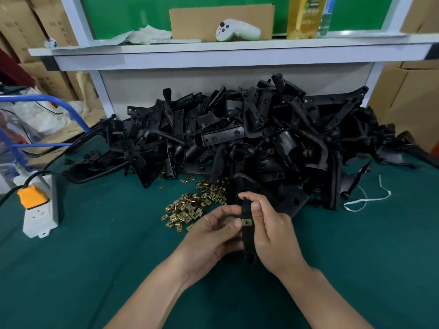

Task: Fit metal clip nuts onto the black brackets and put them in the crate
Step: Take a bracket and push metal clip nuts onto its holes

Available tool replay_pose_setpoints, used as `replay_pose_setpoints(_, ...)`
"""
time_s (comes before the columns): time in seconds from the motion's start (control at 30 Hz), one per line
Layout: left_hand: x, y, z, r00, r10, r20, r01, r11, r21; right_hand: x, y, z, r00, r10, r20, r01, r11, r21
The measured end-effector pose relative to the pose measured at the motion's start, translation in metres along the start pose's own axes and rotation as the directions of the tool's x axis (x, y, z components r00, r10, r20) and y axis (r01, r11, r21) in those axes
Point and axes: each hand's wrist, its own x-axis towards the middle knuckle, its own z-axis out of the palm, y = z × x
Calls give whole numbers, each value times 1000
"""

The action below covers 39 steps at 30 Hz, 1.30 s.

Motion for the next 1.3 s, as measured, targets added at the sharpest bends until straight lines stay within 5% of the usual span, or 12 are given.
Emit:
replay_pose_setpoints(0.13, -1, 0, 4, 999, 21, -38, -18, 996, 86, 1, -1, -1, 1000, 6, -9, -6, 1000, -22)
replay_pose_setpoints(0.2, -3, 3, 3, 982, 138, -129, -87, 937, 338, 1, -1, -1, 999, 22, -27, -23, 999, -28)
replay_pose_setpoints(0.27, -3, 6, -4, 882, 413, -225, -132, 675, 726, 2, -1, -3, 998, 53, -37, -55, 998, -40)
replay_pose_setpoints(0.37, -4, 9, -22, 716, 669, -200, 143, 140, 980, 4, 0, -6, 993, 105, -60, -109, 992, -59)
replay_pose_setpoints(0.5, 1, 8, -41, 784, 519, -340, 422, -45, 906, 6, 2, -6, 986, 156, -62, -160, 986, -55)
replay_pose_setpoints(1.1, -3, 17, -23, 600, 786, -149, 169, 57, 984, 7, 8, -5, 968, 246, -44, -245, 969, 24)
replay_pose_setpoints(1.23, -5, 11, -15, 678, 707, -200, 71, 209, 975, 7, 8, -5, 966, 257, -40, -256, 966, 41)
replay_pose_setpoints(1.3, -8, 7, -8, 746, 632, -209, -66, 382, 922, 7, 6, -5, 964, 261, -41, -259, 965, 50)
